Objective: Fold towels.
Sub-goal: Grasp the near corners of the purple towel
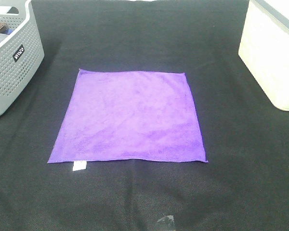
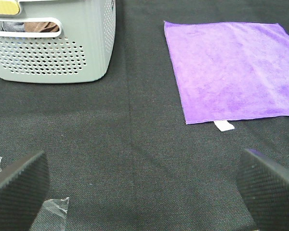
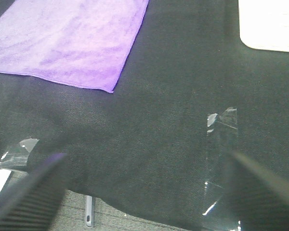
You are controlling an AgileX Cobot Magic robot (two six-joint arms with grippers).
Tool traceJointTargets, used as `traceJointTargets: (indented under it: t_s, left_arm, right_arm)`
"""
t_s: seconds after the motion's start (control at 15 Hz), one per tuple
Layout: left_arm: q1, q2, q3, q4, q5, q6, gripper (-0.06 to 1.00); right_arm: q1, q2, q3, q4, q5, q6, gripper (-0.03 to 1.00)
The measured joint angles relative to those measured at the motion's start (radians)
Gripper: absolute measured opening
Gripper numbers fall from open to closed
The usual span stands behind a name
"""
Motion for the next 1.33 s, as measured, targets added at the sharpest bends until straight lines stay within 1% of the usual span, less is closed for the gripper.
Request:
traceJointTargets:
  t_s: [0.07,0.13,0.27,1.33]
  left_arm:
    - [0.000,0.000,0.000,0.000,0.000,0.000,0.99]
    - [0.000,0.000,0.000,0.000,0.000,0.000,0.99]
    - [0.000,0.000,0.000,0.000,0.000,0.000,0.99]
    - [0.000,0.000,0.000,0.000,0.000,-0.003,0.99]
  right_arm:
    - [0.000,0.000,0.000,-0.015,0.000,-0.001,0.91]
    - [0.000,0.000,0.000,-0.018,0.000,-0.001,0.94]
    - [0.000,0.000,0.000,-0.019,0.000,-0.001,0.96]
    - [0.000,0.000,0.000,-0.020,0.000,-0.001,0.96]
